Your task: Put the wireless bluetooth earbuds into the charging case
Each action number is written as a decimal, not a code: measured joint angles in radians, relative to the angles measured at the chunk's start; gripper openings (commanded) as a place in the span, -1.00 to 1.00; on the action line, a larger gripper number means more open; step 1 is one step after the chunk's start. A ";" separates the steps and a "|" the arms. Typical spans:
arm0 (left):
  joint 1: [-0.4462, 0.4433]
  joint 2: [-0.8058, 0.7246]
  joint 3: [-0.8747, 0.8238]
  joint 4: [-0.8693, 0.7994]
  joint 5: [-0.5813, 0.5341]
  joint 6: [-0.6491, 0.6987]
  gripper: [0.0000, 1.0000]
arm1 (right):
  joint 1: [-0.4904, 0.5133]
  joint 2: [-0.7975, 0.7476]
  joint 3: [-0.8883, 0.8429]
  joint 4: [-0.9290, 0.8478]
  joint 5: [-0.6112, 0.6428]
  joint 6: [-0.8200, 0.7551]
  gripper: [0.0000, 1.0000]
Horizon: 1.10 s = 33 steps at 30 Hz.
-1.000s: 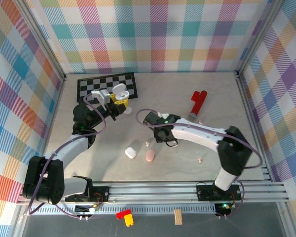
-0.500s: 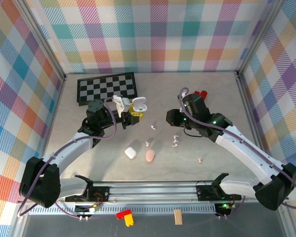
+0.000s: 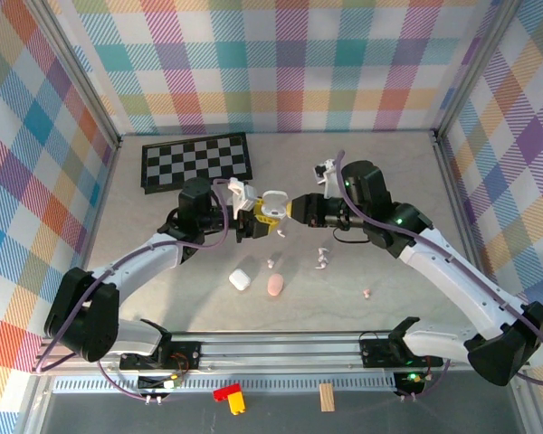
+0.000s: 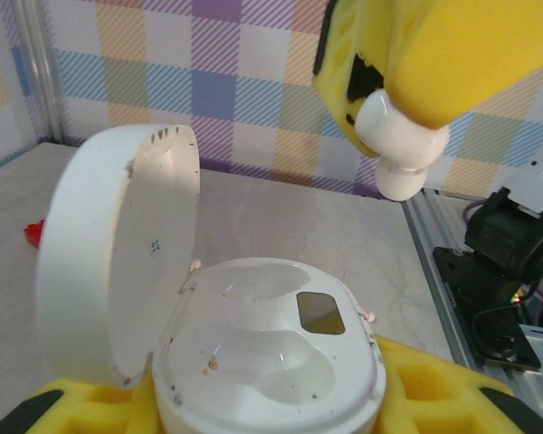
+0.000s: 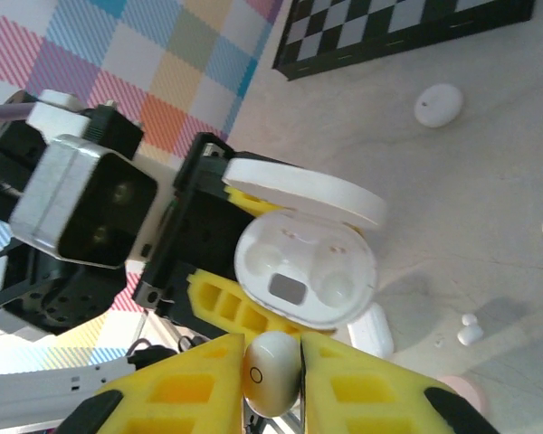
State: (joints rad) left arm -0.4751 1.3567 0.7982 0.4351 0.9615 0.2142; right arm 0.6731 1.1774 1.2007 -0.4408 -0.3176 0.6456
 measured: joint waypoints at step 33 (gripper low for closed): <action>-0.009 -0.003 0.018 -0.023 0.077 0.019 -0.32 | 0.000 0.079 0.007 0.017 -0.038 -0.035 -0.40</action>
State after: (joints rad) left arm -0.4839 1.3537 0.8162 0.4122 1.0389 0.2333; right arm 0.6731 1.2560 1.2079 -0.4236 -0.3557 0.6109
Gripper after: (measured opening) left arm 0.363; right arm 0.262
